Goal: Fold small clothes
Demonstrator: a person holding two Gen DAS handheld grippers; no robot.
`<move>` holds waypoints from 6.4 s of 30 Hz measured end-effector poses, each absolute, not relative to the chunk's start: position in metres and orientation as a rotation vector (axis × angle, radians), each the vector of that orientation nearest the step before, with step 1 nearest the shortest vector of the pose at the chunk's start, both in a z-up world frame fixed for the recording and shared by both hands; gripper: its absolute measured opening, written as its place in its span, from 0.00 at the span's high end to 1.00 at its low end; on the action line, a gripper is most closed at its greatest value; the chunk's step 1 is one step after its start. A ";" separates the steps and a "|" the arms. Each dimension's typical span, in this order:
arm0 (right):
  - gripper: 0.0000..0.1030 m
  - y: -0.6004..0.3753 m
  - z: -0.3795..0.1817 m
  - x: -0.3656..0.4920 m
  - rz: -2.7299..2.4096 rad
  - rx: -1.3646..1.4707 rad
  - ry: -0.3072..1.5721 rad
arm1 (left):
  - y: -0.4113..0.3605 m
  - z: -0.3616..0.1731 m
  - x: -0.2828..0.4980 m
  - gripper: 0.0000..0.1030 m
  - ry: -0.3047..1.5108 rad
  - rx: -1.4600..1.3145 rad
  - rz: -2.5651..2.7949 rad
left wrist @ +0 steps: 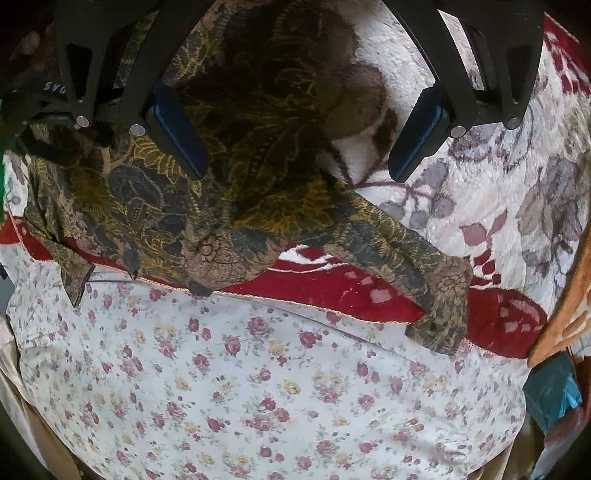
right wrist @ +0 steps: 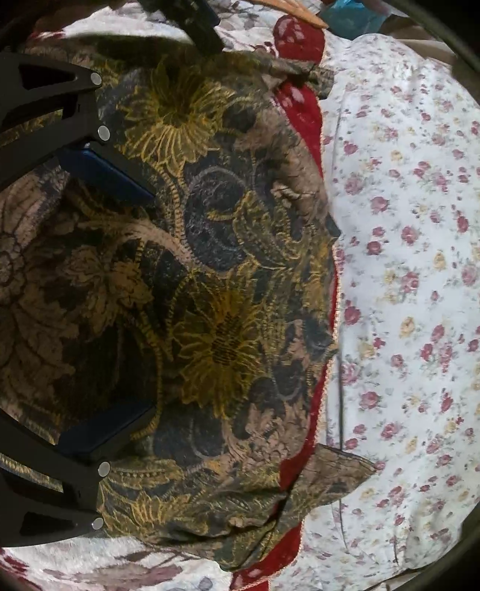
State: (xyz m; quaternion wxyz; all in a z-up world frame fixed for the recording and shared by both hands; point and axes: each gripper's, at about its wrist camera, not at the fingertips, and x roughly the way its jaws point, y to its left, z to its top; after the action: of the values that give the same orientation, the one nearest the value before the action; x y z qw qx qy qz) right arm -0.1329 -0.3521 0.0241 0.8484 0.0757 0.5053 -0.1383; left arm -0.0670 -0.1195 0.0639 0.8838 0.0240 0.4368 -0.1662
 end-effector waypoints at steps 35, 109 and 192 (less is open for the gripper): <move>0.00 -0.322 0.047 -0.126 -0.259 0.016 0.969 | -0.106 0.074 -0.065 0.04 0.833 0.097 -0.289; 0.12 -0.138 0.066 0.095 0.281 0.030 0.937 | 0.045 0.029 -0.005 0.04 1.110 -0.211 0.153; 0.29 -0.319 0.105 0.022 0.179 0.189 0.952 | -0.070 0.062 -0.044 0.04 1.012 -0.020 -0.328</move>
State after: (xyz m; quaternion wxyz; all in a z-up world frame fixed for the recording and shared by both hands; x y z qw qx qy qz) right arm 0.0220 -0.3191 0.1046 0.8806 0.0908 0.4571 0.0860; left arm -0.0436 -0.0700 0.0621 0.8617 -0.0095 0.4825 -0.1565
